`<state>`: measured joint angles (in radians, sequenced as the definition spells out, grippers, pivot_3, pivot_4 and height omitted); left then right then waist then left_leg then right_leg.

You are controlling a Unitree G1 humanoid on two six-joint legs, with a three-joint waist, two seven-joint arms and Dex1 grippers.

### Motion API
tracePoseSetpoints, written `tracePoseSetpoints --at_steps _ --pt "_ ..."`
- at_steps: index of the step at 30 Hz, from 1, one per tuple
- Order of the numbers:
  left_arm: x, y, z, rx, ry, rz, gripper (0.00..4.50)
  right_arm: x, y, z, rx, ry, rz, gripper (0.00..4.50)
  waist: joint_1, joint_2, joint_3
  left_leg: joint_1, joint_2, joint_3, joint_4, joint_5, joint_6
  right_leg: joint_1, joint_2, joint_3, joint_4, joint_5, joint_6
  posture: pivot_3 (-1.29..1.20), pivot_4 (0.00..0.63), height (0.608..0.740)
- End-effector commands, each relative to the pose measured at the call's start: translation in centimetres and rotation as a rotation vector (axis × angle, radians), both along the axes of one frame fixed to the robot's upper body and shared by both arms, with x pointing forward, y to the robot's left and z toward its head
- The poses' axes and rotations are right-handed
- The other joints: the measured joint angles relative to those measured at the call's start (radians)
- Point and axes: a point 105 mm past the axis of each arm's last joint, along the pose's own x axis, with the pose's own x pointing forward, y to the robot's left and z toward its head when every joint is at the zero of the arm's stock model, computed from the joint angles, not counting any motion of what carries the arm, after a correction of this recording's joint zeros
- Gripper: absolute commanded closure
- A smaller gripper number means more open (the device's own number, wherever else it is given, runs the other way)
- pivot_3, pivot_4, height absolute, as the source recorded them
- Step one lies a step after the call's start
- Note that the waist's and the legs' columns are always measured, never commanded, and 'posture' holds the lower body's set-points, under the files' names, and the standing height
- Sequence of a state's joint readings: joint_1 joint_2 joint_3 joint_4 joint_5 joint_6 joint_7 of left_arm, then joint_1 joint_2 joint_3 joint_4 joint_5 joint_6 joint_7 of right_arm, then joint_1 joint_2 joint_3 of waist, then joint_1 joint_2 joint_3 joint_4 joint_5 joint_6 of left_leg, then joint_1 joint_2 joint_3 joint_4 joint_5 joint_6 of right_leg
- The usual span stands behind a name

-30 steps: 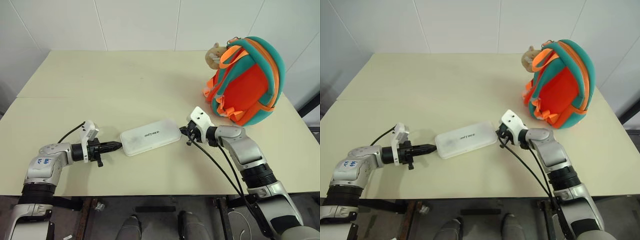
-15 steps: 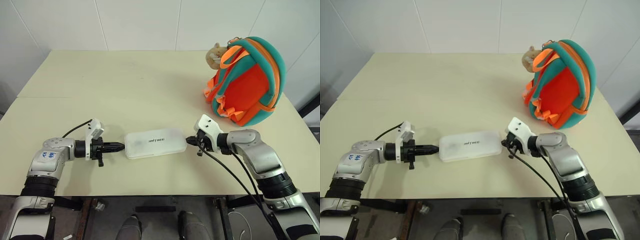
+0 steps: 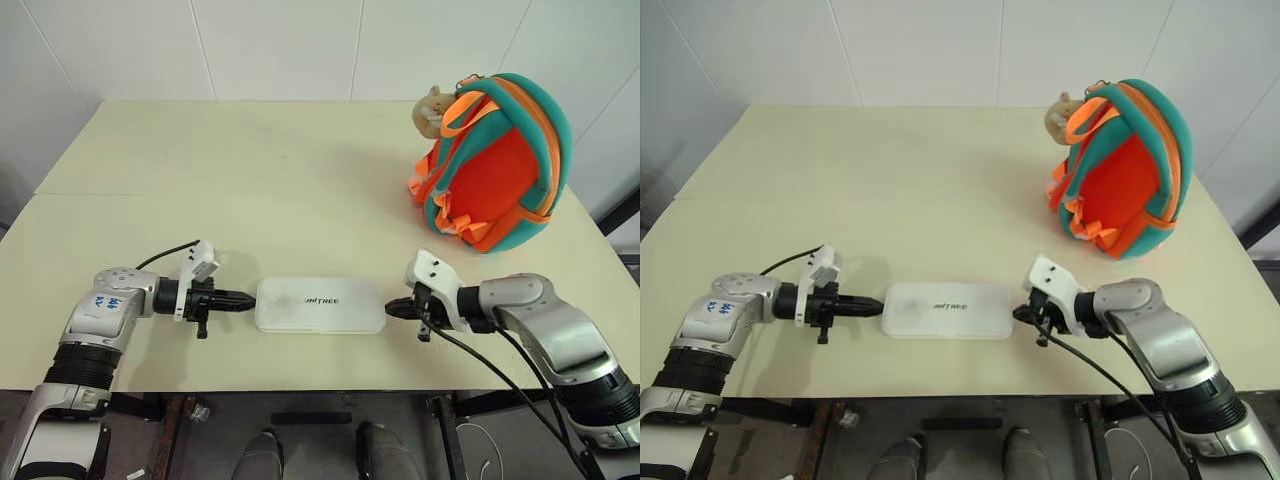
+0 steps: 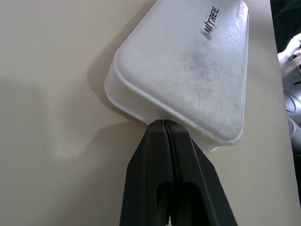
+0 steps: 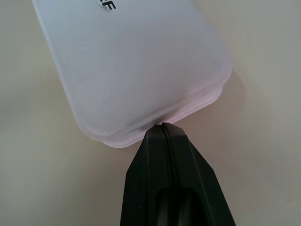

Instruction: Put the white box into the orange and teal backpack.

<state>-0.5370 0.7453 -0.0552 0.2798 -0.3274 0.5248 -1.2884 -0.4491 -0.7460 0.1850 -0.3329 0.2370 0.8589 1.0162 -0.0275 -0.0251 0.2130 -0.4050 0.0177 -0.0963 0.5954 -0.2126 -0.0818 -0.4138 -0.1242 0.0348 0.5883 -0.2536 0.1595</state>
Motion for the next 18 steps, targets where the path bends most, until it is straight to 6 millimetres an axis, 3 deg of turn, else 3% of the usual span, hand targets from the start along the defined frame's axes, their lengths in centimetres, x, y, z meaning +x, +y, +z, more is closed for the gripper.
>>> tracePoseSetpoints --at_steps 1,18 --pt "-0.5 -1.2 0.6 0.006 -0.017 -0.066 4.48 -0.9 0.7 1.5 0.042 -0.037 0.04 4.5 0.0 0.0 0.0 0.0 0.0 0.0 0.0 0.0 0.0 0.0 0.0 0.0 0.0 0.0 0.0 0.0 0.15 0.74" --pt "-1.4 -1.0 -0.1 0.057 0.037 -0.044 4.48 -1.1 -1.0 0.6 0.031 -0.013 -0.061 4.5 0.001 0.0 0.0 0.0 0.0 0.0 0.0 0.0 0.0 0.0 0.0 0.0 -0.001 -0.003 -0.006 0.0 0.15 0.74"
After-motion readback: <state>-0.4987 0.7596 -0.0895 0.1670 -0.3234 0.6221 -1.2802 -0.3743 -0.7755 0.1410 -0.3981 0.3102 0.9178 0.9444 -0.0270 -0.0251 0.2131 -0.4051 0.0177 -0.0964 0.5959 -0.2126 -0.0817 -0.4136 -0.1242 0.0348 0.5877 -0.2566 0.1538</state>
